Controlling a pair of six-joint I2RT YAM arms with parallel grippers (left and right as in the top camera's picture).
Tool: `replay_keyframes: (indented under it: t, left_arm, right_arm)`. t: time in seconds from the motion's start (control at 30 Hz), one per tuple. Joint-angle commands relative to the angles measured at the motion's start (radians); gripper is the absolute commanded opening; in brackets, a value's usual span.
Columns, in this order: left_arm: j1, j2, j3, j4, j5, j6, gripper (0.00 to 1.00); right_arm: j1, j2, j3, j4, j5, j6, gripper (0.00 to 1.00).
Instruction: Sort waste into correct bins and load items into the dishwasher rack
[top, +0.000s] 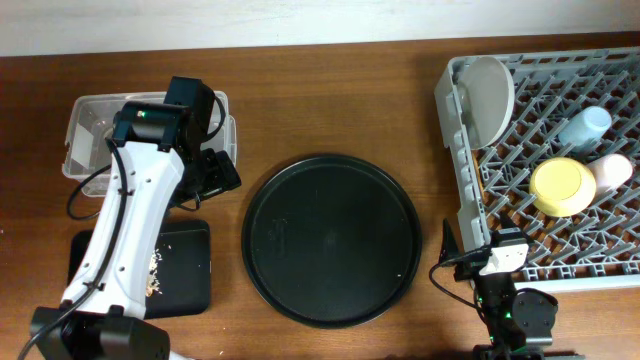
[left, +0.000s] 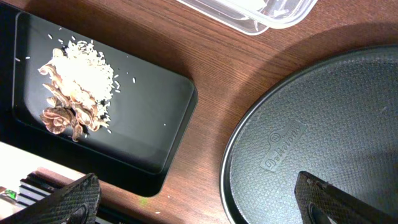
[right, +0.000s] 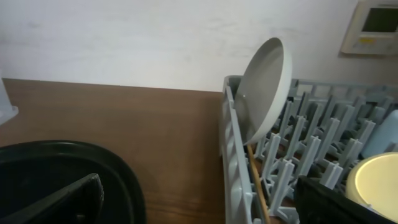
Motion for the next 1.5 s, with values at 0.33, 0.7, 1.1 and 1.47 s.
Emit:
replay_keyframes:
  t: [0.33, 0.7, 1.1, 1.47]
  left_arm:
    - [0.005, -0.007, 0.008, -0.001, -0.010, 0.004, 0.99]
    - [0.005, -0.007, 0.008, -0.001, -0.010, 0.005, 0.99]
    - [0.005, -0.007, 0.008, -0.002, -0.010, 0.005, 0.99]
    - [0.005, -0.048, -0.016, -0.014, -0.037, -0.030, 0.99]
  right_arm:
    - [-0.008, -0.009, -0.005, -0.008, 0.035, -0.015, 0.99]
    - [-0.008, -0.008, -0.005, -0.008, 0.035, -0.015, 0.99]
    - [-0.008, -0.008, -0.005, -0.008, 0.035, -0.015, 0.99]
    - [-0.008, -0.008, -0.005, -0.008, 0.035, -0.015, 0.99]
